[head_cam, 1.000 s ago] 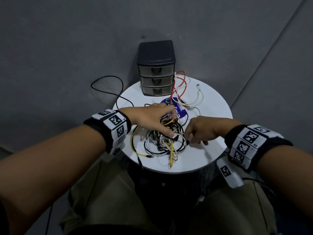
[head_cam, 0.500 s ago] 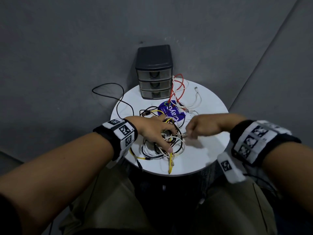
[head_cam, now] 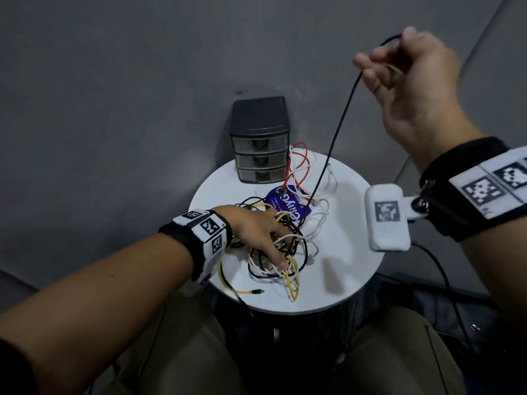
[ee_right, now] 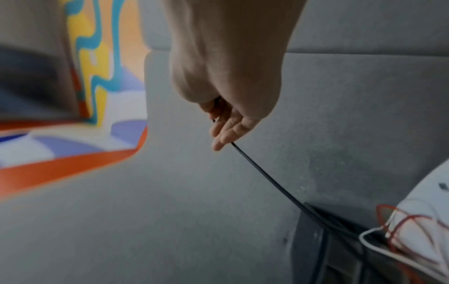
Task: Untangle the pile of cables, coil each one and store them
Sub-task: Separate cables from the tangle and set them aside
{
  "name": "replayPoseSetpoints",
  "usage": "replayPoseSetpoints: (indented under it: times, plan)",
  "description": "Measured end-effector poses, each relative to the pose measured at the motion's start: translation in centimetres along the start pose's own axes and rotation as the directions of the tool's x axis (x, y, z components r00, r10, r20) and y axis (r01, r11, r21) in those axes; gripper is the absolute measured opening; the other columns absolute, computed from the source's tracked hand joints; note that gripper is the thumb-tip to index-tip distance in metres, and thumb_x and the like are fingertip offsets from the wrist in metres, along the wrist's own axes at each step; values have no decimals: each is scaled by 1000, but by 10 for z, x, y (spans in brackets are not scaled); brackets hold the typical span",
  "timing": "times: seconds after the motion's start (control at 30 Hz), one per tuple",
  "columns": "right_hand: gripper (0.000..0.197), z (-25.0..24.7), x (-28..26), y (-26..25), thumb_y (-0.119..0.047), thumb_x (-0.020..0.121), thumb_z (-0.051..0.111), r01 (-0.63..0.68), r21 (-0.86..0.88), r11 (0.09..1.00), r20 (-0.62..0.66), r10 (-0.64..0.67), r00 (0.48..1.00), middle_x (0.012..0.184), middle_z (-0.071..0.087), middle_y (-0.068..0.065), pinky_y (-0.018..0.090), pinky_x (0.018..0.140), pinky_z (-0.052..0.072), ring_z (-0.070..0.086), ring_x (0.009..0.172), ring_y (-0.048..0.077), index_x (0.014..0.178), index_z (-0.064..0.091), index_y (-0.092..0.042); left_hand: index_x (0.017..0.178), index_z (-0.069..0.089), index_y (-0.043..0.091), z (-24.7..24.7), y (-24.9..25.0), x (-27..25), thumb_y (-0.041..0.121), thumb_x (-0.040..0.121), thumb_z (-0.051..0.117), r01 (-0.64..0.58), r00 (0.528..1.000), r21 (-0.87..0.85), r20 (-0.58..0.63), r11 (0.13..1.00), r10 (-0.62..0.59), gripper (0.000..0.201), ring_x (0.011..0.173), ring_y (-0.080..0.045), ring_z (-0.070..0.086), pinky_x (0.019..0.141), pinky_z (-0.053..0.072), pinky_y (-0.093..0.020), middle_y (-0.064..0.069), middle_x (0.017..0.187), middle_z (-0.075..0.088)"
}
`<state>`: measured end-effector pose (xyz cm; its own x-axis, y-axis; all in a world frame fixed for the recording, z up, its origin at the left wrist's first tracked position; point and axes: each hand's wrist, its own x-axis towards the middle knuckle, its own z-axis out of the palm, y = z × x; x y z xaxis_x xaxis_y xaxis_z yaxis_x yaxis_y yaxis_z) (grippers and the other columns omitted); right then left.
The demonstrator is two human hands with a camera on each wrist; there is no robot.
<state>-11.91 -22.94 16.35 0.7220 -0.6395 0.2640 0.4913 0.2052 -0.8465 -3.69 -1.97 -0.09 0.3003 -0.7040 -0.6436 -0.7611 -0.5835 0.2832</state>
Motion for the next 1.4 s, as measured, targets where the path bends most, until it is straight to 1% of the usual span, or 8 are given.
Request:
replayPoseSetpoints:
  times: [0.2,0.33,0.47,0.6,0.73,0.87,1.1,1.4]
  plan:
    - [23,11,-11,20,-22,106,48,82,-177,981,152,-56,987,91,73,8,24,67,51,74,92,26,84,52,-18,123,50,56,-13,11,-11,59,76,77,-78,985,22,-154,997,80,53,151,-24,-4,120,22,-52,7,166,-14]
    - [25,18,-16,28,-23,106,46,45,-212,976,180,-6,984,100,75,7,26,71,51,73,93,21,83,54,-20,107,69,25,-14,24,-5,38,99,60,-319,926,-170,-267,932,269,18,130,-23,49,111,41,-45,-4,137,54]
    - [13,18,-21,37,-23,105,49,-38,-334,942,213,114,970,107,70,2,26,71,49,68,94,16,96,58,-22,85,68,27,-11,21,-2,43,102,45,-280,924,-249,-332,927,190,33,101,-20,66,97,50,-48,2,102,72]
    - [17,-3,-38,68,-20,98,63,78,-795,602,405,430,807,103,69,-1,24,76,47,62,91,11,114,64,-19,86,64,13,-18,26,-9,25,108,43,-342,864,-216,-454,915,216,33,79,-5,58,80,45,-26,7,84,66]
    - [12,-23,-56,91,-28,99,59,366,-899,239,436,560,705,85,73,-3,29,75,48,68,84,16,94,66,-19,87,66,10,-24,25,-14,14,106,44,-316,854,-293,-503,902,135,29,68,-3,50,69,39,-21,6,77,58]
    - [25,-29,-61,94,-26,101,57,318,-901,295,432,536,726,71,69,-3,21,62,42,61,62,4,79,64,-17,84,66,7,-20,30,-19,18,107,43,-283,866,-354,-494,891,78,34,51,2,44,52,33,-14,11,63,60]
    - [27,-16,-60,100,-20,95,63,294,-901,318,400,351,847,72,70,12,38,66,50,64,73,32,72,65,-5,87,71,9,-13,25,-9,28,96,68,-251,861,-236,-497,939,105,21,69,-6,54,66,43,-24,2,77,66]
    - [25,13,-2,54,-25,104,49,-28,-438,899,-64,0,998,63,54,-1,20,44,35,49,44,12,82,58,-18,68,53,20,7,18,-14,33,109,43,-254,894,-176,-418,951,161,45,62,-7,45,69,41,-32,7,67,54]
